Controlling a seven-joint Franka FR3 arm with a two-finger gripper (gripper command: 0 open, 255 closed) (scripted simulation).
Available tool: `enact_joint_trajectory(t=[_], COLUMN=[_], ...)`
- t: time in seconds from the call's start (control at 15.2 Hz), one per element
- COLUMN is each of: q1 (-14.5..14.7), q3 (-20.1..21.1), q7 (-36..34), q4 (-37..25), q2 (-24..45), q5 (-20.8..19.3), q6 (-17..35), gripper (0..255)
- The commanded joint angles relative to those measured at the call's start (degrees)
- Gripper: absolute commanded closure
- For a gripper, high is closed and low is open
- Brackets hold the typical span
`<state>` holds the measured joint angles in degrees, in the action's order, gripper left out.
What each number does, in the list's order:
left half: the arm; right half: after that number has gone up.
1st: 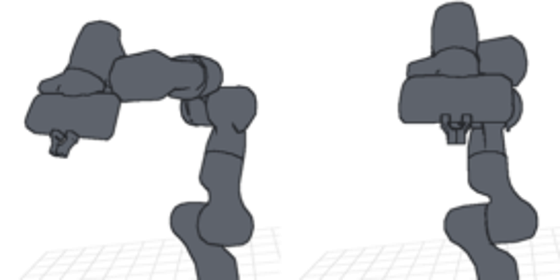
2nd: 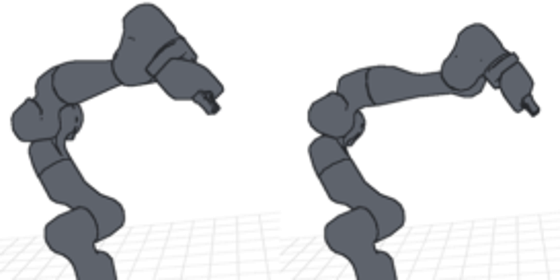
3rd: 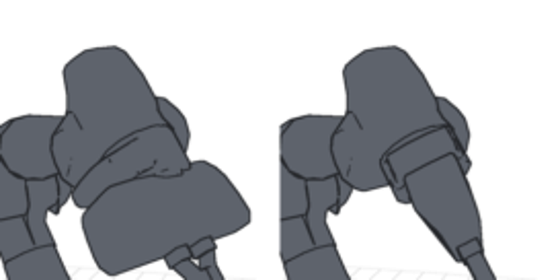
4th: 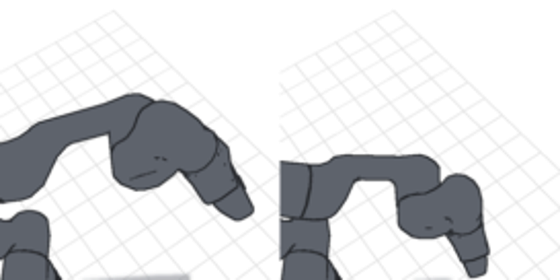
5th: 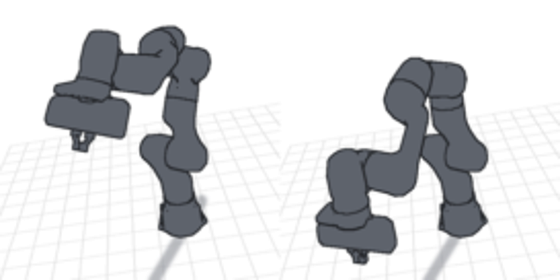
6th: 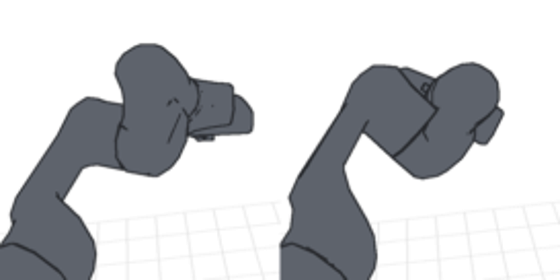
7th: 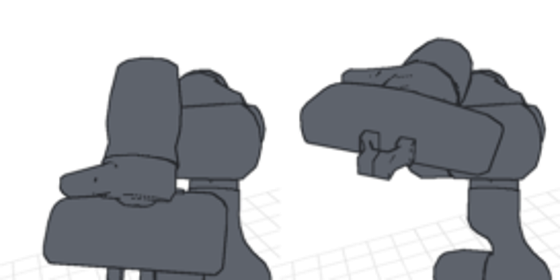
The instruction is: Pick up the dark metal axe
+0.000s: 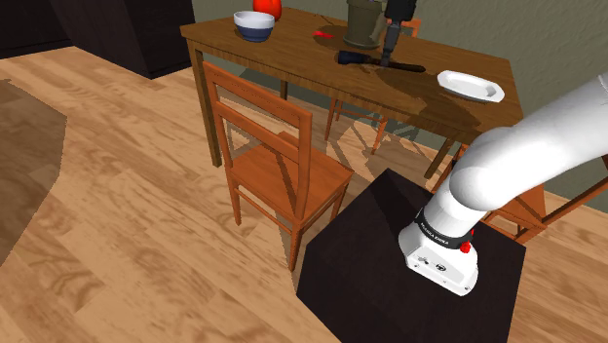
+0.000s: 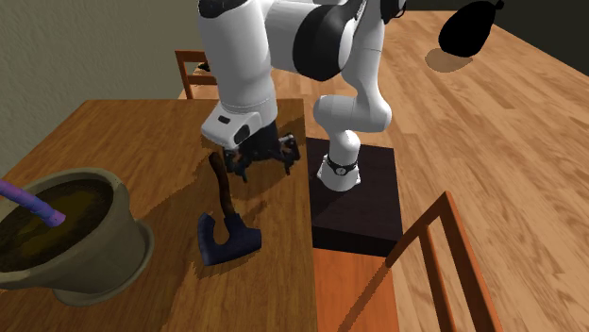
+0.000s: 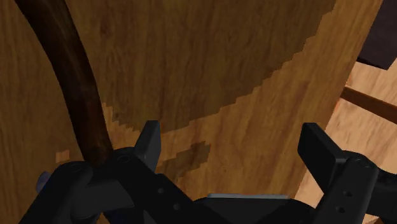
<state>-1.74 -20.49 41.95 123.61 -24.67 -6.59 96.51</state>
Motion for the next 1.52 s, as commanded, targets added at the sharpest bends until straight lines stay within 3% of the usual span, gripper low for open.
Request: enact_joint_trajectory(t=[0.0,0.4,0.99,1.06,1.45], q1=[0.2,0.7,0.4,0.4,0.4], q3=[-2.0,-7.0,-7.3,-7.3,-7.3], q7=[4.3,15.9,15.9,15.9,15.9], q4=[-3.1,-13.2,-7.5,-7.5,-7.4], q2=[3.2,13.4,13.6,13.6,13.5], q5=[-0.4,1.2,1.1,1.1,1.1], q6=[1.1,3.3,9.2,9.2,9.2], gripper=[0,0,0,255,255])
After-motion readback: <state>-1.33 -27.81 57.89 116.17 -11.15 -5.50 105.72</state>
